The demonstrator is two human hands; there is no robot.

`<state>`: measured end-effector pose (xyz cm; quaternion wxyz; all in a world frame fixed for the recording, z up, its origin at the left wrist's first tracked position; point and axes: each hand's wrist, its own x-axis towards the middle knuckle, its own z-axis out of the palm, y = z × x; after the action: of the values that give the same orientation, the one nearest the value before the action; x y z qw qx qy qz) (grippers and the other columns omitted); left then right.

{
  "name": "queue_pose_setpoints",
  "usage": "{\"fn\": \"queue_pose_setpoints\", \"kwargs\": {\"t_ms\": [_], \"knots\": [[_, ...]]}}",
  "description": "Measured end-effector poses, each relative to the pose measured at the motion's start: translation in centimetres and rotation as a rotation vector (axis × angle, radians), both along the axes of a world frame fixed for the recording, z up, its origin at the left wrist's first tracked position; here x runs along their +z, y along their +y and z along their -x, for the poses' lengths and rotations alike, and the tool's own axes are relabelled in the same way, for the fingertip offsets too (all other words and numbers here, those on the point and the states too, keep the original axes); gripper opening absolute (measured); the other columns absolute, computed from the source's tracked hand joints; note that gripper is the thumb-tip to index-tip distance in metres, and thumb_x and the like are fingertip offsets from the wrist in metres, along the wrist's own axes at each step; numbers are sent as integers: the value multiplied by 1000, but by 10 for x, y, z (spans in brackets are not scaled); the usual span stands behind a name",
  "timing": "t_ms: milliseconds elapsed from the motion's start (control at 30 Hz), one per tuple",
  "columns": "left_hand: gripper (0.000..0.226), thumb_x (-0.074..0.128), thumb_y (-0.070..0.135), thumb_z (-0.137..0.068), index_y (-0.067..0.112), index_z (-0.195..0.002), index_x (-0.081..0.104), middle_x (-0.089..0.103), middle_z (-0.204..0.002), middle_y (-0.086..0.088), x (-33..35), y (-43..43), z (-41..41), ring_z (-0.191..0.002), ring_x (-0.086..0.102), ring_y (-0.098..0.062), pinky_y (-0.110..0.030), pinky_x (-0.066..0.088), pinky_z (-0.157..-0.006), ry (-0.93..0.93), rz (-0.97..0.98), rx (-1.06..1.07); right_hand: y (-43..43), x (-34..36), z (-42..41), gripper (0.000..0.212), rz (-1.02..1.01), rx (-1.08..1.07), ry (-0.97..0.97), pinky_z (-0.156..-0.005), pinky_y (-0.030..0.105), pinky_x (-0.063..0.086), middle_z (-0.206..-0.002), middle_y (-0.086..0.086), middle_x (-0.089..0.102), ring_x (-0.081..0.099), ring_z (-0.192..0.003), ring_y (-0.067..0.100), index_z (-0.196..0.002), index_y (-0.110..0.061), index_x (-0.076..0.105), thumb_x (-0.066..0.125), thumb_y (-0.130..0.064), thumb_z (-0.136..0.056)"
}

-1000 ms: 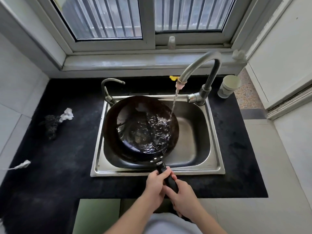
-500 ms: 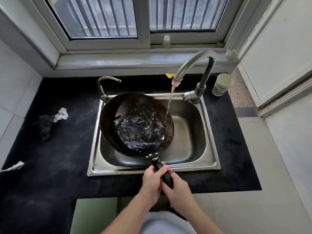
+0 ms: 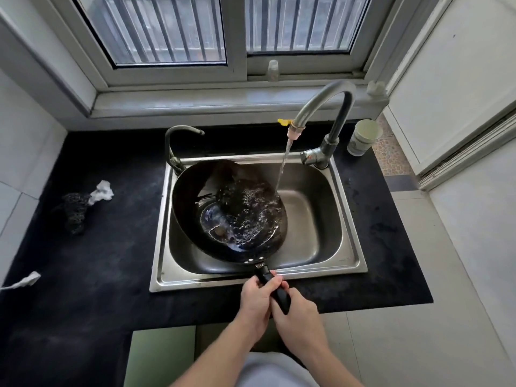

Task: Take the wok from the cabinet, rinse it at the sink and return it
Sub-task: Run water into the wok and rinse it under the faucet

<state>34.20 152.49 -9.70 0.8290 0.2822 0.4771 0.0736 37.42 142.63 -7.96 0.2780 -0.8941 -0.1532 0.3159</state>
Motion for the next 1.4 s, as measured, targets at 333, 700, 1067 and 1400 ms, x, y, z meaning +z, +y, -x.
{"fn": "queue_pose_setpoints", "kwargs": {"t_ms": [333, 700, 1067, 1400], "knots": [[18, 67, 4, -89, -2, -107, 66, 72, -78, -10, -3, 2, 16, -78, 69, -23, -39, 57, -77, 152, -116, -66, 0, -19, 6, 26, -123, -22, 75, -59, 12, 42, -83, -8, 66, 60, -70, 6, -102, -13, 70, 66, -37, -92], [17, 72, 8, -86, 1, -101, 69, 76, -84, -15, -9, -3, 18, -83, 73, -26, -43, 59, -82, 209, -180, -89, -7, -24, 4, 18, -205, -22, 191, -57, 14, 42, -66, -5, 66, 60, -64, -5, -85, -18, 71, 66, -34, -92], [16, 70, 6, -87, 0, -101, 67, 75, -87, -18, -2, -8, 20, -79, 74, -23, -34, 59, -70, 264, -179, -36, -15, -27, -4, 22, -291, 33, 312, -51, 13, 37, -57, -16, 64, 54, -53, -2, -84, -17, 72, 66, -36, -93], [16, 77, 11, -82, 3, -94, 69, 78, -80, -13, 1, -6, 24, -84, 75, -26, -41, 61, -81, 350, -284, -50, -8, -20, -3, 32, -367, -7, 504, -43, 18, 31, -50, -7, 51, 41, -43, 4, -80, 0, 66, 65, -29, -95]]}}
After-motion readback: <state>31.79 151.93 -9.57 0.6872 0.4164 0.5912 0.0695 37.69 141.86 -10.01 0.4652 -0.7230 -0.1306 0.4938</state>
